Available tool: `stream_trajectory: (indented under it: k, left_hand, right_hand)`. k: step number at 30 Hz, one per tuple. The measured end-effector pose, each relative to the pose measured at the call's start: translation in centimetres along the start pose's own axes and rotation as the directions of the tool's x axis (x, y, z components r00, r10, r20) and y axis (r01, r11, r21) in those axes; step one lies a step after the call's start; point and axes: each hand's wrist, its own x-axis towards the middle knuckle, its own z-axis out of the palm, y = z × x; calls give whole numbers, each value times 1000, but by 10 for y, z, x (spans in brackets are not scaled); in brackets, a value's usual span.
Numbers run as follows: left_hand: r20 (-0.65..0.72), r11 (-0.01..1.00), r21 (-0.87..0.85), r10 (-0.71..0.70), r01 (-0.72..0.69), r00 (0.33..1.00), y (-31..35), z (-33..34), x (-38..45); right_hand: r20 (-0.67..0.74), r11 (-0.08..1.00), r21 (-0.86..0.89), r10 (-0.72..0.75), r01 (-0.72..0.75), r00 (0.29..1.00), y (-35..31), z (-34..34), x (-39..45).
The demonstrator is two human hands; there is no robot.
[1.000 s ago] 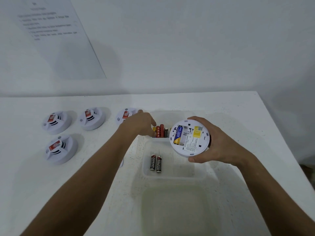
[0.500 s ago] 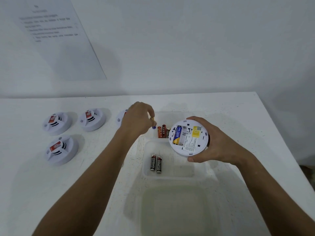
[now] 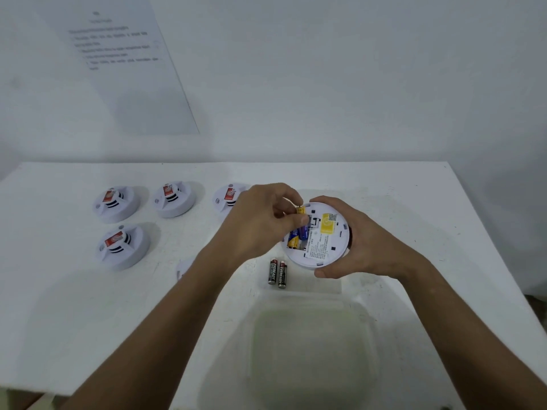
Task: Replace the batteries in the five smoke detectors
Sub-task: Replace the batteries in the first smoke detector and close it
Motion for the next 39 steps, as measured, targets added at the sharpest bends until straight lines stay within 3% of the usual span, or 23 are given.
stream_trajectory:
  k: [4, 10, 17, 25, 29, 33, 35, 39]
  left_hand:
    - [-12, 987, 112, 118, -116, 993, -7, -1, -17]
    - [156, 986, 48, 149, -158, 976, -31, -11, -43]
    - [87, 977, 34, 207, -211, 974, -51, -36, -64]
    - [123, 964, 64, 247, -256, 961, -90, -77, -79]
    - [119, 966, -18, 259, -259, 959, -112, -92, -80]
    - [-20, 984, -120, 128, -129, 992, -153, -99, -80]
    - [-49, 997, -68, 27, -30, 998, -176, -96, -79]
    - [88, 985, 152, -99, 85, 991, -202, -75, -76]
  right_hand:
    - [38, 1000, 7, -16, 16, 999, -8, 2, -1]
    - [115, 999, 44, -13, 8, 993, -15, 7, 0]
    - [147, 999, 51, -26, 18, 989, -32, 39, 14]
    - [153, 999, 46, -16, 9, 988, -45, 87, 40]
    - [111, 998, 56, -3, -4, 994, -50, 106, 54]
    - [36, 999, 36, 16, -17, 999, -48, 112, 62]
    - [5, 999, 4, 33, -34, 999, -46, 114, 60]
    - [-32, 996, -16, 88, -89, 996, -40, 122, 51]
